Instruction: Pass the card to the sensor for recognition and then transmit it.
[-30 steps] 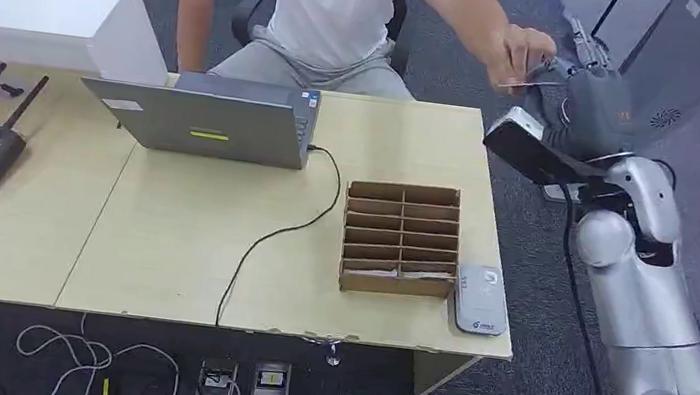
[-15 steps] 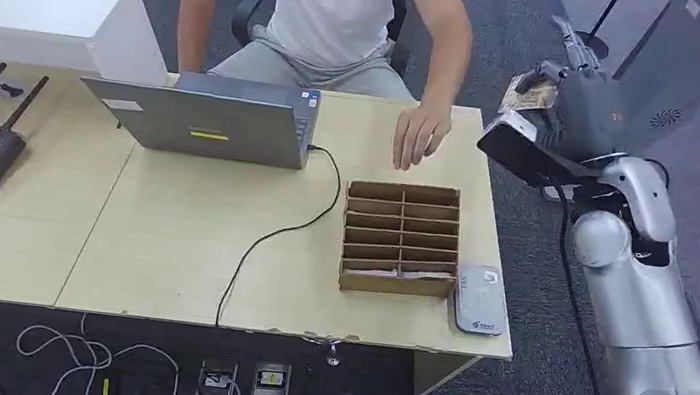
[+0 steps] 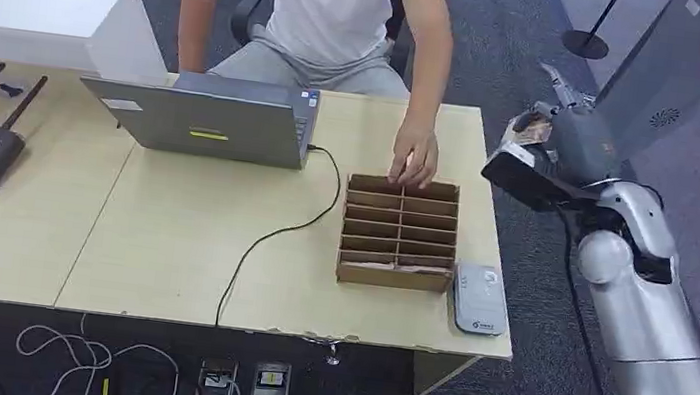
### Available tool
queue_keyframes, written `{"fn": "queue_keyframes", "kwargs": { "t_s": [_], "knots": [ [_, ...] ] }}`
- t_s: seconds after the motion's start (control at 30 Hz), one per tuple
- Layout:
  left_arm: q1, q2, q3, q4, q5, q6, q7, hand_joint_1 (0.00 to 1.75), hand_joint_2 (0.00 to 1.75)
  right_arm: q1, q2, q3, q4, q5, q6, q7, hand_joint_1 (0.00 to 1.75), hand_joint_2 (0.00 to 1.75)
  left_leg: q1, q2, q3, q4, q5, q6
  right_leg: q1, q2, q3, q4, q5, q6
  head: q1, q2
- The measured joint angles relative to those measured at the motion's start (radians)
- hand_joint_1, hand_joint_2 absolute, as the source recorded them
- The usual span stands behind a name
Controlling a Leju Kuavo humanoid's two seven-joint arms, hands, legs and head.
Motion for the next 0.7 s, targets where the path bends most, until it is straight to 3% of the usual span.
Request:
{"fn": "queue_keyframes", "kwargs": {
  "t_s": [0.7],
  "knots": [
    [0.000,0.000,0.000,0.000,0.010,0.013,-0.004,0.00,0.00,0.212,-0.044,-0.012,0.059,-0.026,0.026,0.009,1.75,1.75,0.001,0.002,-0.001,0.000,0.000,0.000,0.001,0.001,-0.001,0.000,0.000,0.000,0.000,0.000]
  ]
}}
